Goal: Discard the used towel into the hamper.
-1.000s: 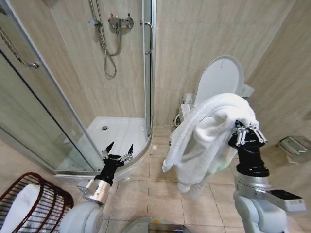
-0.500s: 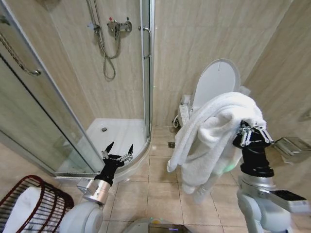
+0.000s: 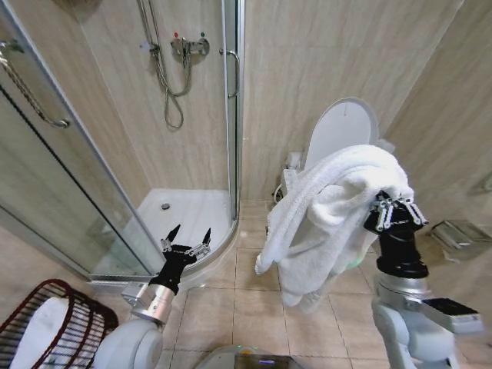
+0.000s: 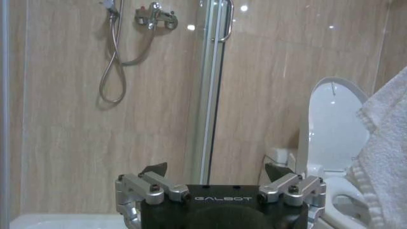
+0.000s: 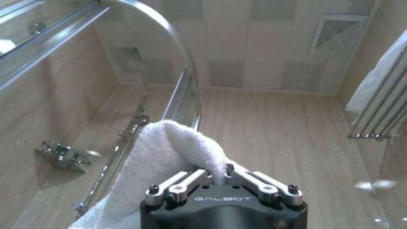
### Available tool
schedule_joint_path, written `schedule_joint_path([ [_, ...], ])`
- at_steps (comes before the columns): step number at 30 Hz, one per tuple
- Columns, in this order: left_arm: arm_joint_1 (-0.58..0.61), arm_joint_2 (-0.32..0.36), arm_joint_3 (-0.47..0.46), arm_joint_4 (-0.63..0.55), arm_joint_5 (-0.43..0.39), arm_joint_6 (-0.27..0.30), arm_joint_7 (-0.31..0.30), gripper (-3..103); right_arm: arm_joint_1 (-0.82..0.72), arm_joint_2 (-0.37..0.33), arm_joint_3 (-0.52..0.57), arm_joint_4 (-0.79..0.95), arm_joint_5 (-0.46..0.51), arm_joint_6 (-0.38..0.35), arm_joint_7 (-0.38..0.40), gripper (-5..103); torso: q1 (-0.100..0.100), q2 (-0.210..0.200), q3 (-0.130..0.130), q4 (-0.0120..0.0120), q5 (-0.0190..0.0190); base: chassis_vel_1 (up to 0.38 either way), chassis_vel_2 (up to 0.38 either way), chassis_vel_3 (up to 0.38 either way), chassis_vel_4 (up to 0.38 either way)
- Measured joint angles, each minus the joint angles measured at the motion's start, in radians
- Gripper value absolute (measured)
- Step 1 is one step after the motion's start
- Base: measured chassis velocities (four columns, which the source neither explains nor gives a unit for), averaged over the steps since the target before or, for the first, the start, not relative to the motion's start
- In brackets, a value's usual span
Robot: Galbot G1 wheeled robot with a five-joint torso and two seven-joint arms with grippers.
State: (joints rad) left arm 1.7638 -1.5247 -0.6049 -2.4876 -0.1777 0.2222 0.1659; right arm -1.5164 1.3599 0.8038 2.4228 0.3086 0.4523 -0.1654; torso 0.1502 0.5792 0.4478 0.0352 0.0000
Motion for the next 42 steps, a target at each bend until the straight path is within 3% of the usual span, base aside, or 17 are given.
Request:
schedule_joint_path([
  [14, 0.0, 0.0, 0.0, 0.0, 0.0, 0.0, 0.0, 100, 0.023, -0.038, 0.028, -0.093, 0.041, 0.055, 0.016, 3, 0.025, 0.059, 0.034, 0.0, 0.0001, 0.0, 0.0, 0.0, 0.0],
  [20, 0.0, 0.0, 0.0, 0.0, 0.0, 0.0, 0.0, 100, -0.017, 0.001, 0.035, -0.077, 0.076, 0.096, -0.031, 3, 0.036, 0.086, 0.05, 0.0, 0.0001, 0.0, 0.0, 0.0, 0.0],
  [33, 0.0, 0.0, 0.0, 0.0, 0.0, 0.0, 0.0, 100, -0.036, -0.02, 0.107, -0.059, 0.126, 0.069, 0.005, 3, 0.057, 0.137, 0.079, -0.0002, 0.0, 0.0, 0.0, 0.0, 0.0],
  [36, 0.0, 0.0, 0.0, 0.0, 0.0, 0.0, 0.0, 100, -0.047, -0.049, 0.108, -0.058, 0.16, 0.025, 0.064, 3, 0.065, 0.155, 0.089, 0.0003, 0.0001, 0.0, 0.0, 0.0, 0.0],
  [42, 0.0, 0.0, 0.0, 0.0, 0.0, 0.0, 0.0, 100, -0.058, -0.023, 0.13, -0.047, 0.169, 0.031, 0.057, 3, 0.075, 0.176, 0.101, -0.0002, 0.0002, 0.0, 0.0, 0.0, 0.0],
])
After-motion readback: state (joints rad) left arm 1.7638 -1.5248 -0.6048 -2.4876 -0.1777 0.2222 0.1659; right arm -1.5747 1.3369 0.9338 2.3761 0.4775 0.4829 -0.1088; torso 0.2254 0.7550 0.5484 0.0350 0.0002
